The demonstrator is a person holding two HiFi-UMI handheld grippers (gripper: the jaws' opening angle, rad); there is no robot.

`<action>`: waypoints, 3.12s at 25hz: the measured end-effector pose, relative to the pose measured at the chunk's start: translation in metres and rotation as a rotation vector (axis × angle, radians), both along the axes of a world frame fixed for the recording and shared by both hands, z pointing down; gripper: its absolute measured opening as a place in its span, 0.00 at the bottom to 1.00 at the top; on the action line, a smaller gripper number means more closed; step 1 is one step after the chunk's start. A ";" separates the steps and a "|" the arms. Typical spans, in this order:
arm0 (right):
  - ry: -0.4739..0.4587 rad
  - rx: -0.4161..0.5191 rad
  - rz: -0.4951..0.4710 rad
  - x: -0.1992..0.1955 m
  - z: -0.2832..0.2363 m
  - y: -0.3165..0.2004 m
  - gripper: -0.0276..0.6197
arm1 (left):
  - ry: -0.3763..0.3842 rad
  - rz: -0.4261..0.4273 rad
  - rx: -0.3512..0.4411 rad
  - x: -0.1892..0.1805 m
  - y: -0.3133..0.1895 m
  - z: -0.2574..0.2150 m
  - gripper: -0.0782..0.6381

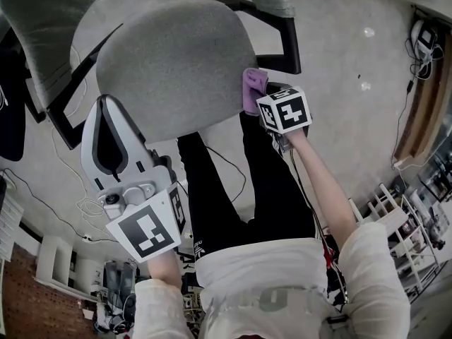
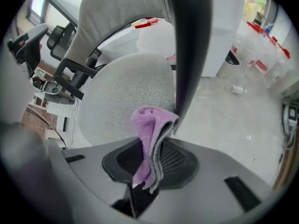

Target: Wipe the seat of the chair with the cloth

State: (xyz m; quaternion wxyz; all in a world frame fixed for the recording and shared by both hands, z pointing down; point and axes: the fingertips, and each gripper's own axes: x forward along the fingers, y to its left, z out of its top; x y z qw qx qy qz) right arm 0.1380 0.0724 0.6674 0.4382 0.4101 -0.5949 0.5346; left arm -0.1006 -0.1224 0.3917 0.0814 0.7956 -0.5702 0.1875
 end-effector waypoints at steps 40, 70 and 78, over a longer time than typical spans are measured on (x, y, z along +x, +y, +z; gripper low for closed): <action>-0.144 1.513 -0.051 -0.127 -0.679 -0.197 0.18 | 0.239 -0.020 0.536 -0.012 -0.005 -0.441 0.13; -0.236 1.679 -0.038 -0.092 -0.723 -0.164 0.18 | 0.231 -0.042 0.624 0.009 0.033 -0.471 0.13; -0.222 1.681 -0.061 -0.094 -0.723 -0.162 0.18 | 0.242 -0.044 0.621 0.007 0.039 -0.468 0.13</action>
